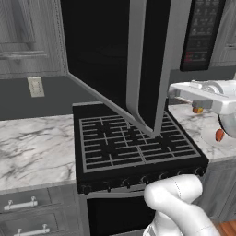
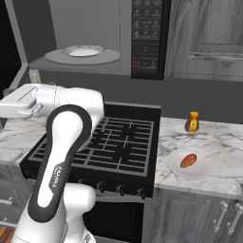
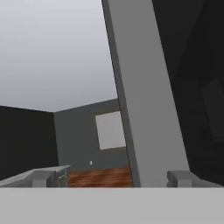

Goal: Pick the sweet potato from the counter and place it in the microwave. Then turn on the microwave.

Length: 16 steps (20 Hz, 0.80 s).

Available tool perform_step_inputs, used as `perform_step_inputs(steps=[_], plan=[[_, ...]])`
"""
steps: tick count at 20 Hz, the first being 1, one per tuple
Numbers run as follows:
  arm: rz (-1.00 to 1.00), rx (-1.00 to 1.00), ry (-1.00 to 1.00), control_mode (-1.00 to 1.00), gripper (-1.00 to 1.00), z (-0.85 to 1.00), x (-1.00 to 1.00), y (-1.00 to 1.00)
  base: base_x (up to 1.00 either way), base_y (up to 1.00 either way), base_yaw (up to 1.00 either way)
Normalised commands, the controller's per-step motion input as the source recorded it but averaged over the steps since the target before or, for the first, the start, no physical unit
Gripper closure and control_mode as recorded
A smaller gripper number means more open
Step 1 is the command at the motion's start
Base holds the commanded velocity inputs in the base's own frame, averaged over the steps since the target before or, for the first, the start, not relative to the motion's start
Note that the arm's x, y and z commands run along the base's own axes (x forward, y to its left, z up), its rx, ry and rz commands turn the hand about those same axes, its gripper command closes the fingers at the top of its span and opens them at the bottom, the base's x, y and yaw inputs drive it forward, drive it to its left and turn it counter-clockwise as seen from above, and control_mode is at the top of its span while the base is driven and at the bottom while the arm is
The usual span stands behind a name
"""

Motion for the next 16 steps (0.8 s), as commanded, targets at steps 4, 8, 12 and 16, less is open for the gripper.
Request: perform_step_inputs(steps=[4,8,12,16], plan=[[0.08,0.0,-0.02,-1.0,-1.0,-0.03,0.26,0.21,0.0,0.0,0.0],[0.06,0.0,-0.01,-1.0,-1.0,-0.04,0.28,0.22,0.0,0.0,0.0],[0.06,0.0,0.0,-1.0,-1.0,-0.06,0.29,0.14,0.0,0.0,0.0],[0.06,0.0,0.0,-1.0,-1.0,-0.07,0.31,0.08,0.0,0.0,0.0]])
